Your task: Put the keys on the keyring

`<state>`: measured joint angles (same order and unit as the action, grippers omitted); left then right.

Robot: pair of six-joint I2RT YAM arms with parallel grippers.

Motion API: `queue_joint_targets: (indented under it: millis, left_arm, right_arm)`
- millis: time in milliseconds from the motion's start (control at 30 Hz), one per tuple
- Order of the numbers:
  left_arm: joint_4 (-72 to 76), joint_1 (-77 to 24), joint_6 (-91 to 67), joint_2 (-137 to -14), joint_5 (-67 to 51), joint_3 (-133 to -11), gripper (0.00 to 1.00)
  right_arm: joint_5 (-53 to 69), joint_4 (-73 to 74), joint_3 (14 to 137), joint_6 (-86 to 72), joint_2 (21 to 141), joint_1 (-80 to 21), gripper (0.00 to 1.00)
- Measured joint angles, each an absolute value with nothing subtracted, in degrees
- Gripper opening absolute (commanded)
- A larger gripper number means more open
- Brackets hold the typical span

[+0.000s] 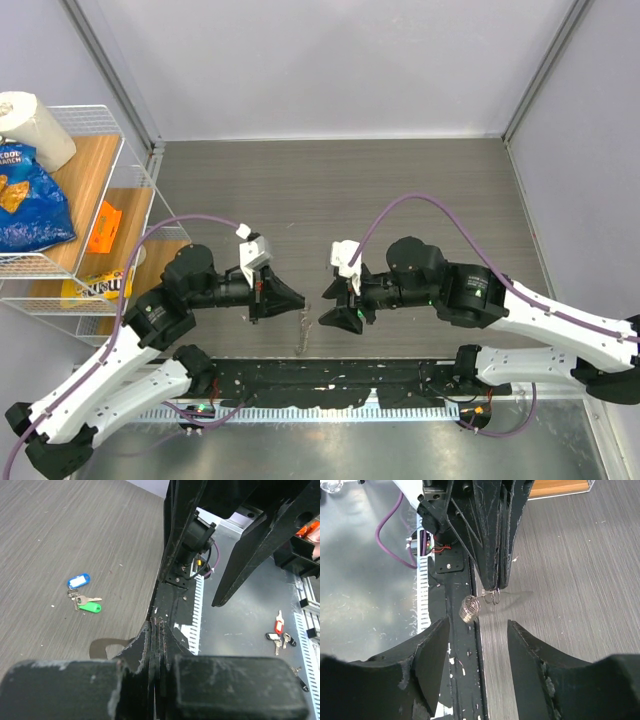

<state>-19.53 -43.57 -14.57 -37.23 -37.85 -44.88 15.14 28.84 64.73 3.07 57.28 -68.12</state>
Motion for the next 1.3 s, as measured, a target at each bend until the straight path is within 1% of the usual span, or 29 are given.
queue_joint_targets:
  millis: [500, 733, 933, 1300]
  left_arm:
    - [-17.8, -44.9, -15.0, -35.4, -42.6, -44.9, 0.00]
    - [-16.4, -45.7, -16.1, -35.1, -43.9, -44.9, 0.00]
    - [-16.0, -46.1, -16.3, -35.1, -44.2, -45.0, 0.00]
    - [-14.9, -46.9, -16.4, -35.1, -45.1, -46.2, 0.00]
  right_arm:
    - [16.7, 27.0, 65.4, 4.5, 57.8, -69.3, 0.47]
    - [18.7, 25.6, 65.4, 4.7, 58.3, -69.5, 0.46]
    - [20.1, 24.6, 65.4, 4.9, 58.9, -69.6, 0.43]
    - [20.6, 23.7, 65.4, 5.5, 59.7, -69.7, 0.42]
